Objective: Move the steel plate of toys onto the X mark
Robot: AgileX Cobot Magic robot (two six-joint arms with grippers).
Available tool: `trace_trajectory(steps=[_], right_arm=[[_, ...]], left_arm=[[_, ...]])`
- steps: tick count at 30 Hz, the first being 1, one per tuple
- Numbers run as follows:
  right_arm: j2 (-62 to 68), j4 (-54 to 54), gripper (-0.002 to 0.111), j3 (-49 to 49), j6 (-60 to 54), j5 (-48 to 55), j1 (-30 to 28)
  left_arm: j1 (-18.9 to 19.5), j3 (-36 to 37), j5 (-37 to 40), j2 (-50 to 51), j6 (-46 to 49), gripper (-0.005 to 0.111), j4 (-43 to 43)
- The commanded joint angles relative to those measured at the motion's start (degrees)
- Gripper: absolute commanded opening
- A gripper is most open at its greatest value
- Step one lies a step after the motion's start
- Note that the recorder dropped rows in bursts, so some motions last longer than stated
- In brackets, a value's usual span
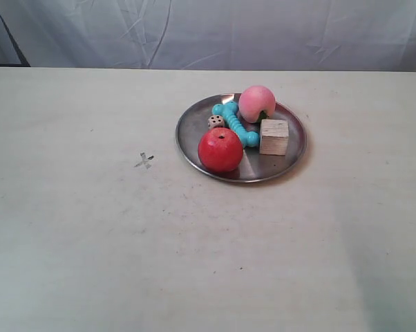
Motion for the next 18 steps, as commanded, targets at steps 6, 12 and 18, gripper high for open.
trace_trajectory(steps=[6,12,18], right_arm=[[-0.4,-9.5,0.000,0.0,-4.8,-19.5,-0.2],[-0.4,-11.9,0.000,-4.1,-4.8,-13.9,-0.2],[2.6,-16.5,0.000,-9.7,-4.8,-10.9,-0.2]], left_arm=[[-7.5,-21.1,16.6,36.9,-2.1,0.000,3.0],[-14.9,-29.3,24.2,57.3,-1.6,0.000,-1.5],[-21.1,-33.5,29.1,68.9,2.3,0.000,-3.0]])
